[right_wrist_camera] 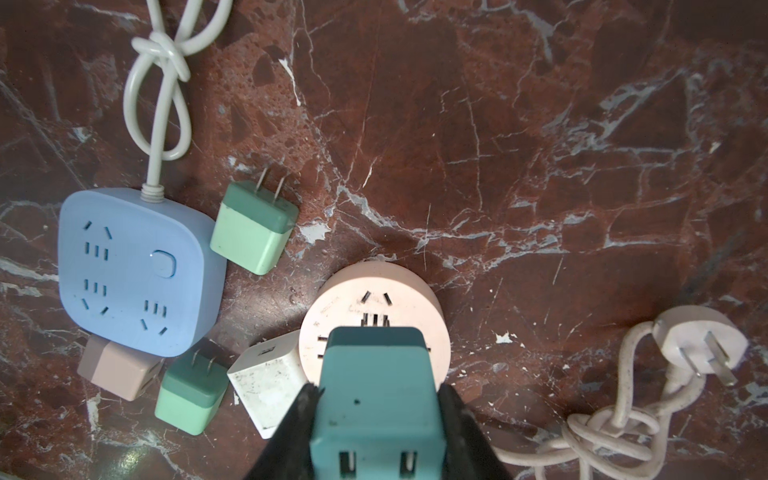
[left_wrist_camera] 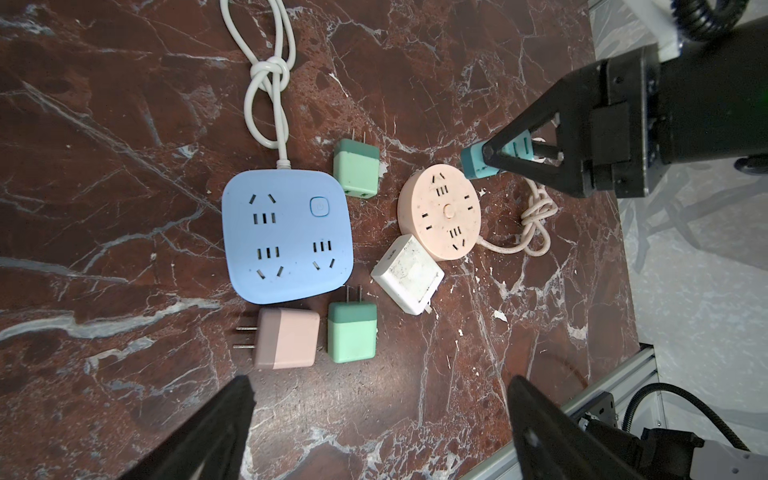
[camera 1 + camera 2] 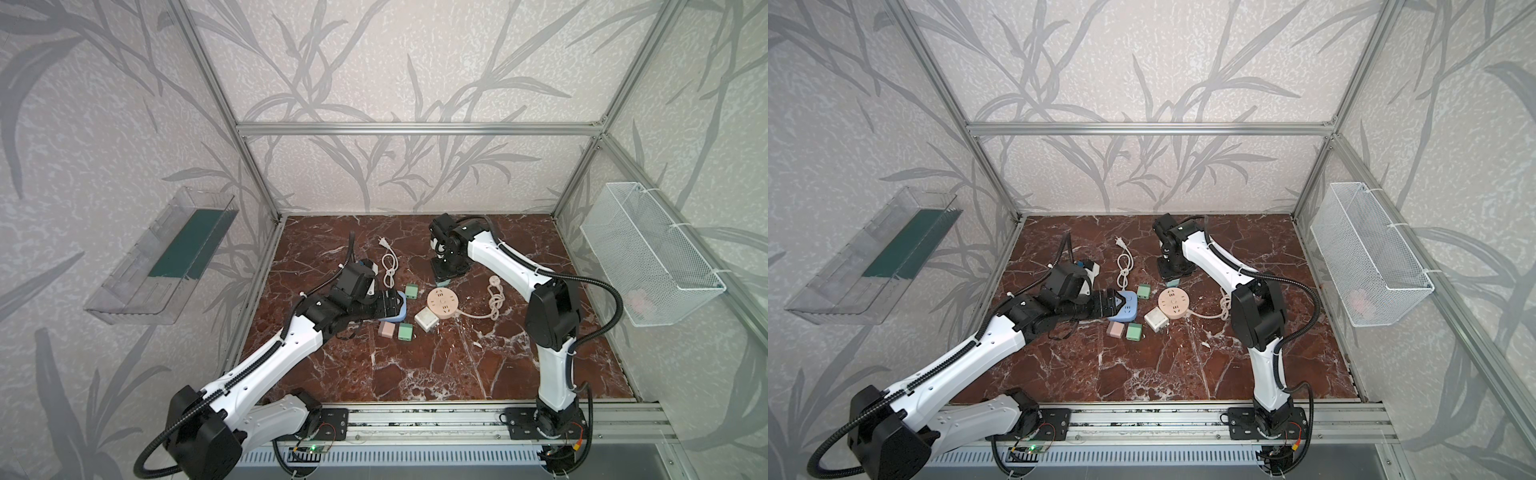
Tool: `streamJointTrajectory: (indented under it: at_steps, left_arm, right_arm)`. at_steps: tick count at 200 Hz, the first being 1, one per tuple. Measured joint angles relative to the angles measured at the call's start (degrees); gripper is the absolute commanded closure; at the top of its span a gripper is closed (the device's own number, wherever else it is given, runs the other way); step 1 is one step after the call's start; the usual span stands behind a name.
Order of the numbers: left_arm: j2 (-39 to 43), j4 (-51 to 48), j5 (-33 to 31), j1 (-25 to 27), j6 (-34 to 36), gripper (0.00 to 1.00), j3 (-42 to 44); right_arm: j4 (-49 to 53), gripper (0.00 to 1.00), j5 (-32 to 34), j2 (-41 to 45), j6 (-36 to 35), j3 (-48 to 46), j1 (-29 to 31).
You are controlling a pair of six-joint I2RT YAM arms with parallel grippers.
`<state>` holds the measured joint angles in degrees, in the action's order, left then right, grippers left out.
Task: Insert the plug
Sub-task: 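Withdraw the open left gripper while the right gripper carries the plug over the strip, then lower the teal plug with the right gripper onto the pink round strip's sockets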
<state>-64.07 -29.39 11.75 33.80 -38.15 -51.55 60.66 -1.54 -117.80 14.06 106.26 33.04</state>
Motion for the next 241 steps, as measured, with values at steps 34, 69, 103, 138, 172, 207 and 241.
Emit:
streamJointTrajectory:
  at_steps: [34, 69, 103, 138, 172, 207, 241]
  left_arm:
    - [0.00, 0.90, 0.76, 0.00, -0.42, 0.07, 0.24]
    - [-0.02, 1.20, 1.42, 0.00, -0.44, 0.07, 0.24]
    - [-0.13, 1.62, 1.70, 0.00, -0.46, 0.07, 0.28]
    - [-0.20, 1.77, 1.84, 0.00, -0.48, 0.07, 0.33]
    - [-0.70, 2.03, 1.86, 0.02, -0.50, 0.07, 0.33]
    - [-0.83, 2.56, 1.88, 0.17, -0.85, 0.07, 0.59]
    - [-0.96, 3.10, 1.88, 0.26, -1.11, 0.07, 1.53]
  right_arm:
    - [0.61, 1.00, -0.02, -1.20, -1.07, 0.11, 0.52]
    - [1.31, 1.00, 0.02, -2.14, -2.05, 0.31, 0.87]
    - [1.62, 1.00, 0.04, -2.29, -2.60, 0.31, 0.94]
    - [1.79, 1.00, 0.66, -2.32, -3.10, 0.31, 0.94]
    - [1.84, 1.00, 1.16, -2.84, -3.19, 0.31, 1.01]
    - [1.86, 1.00, 1.33, -2.99, -3.17, 0.31, 1.03]
    - [1.86, 1.00, 1.31, -3.19, -3.17, 0.31, 1.16]
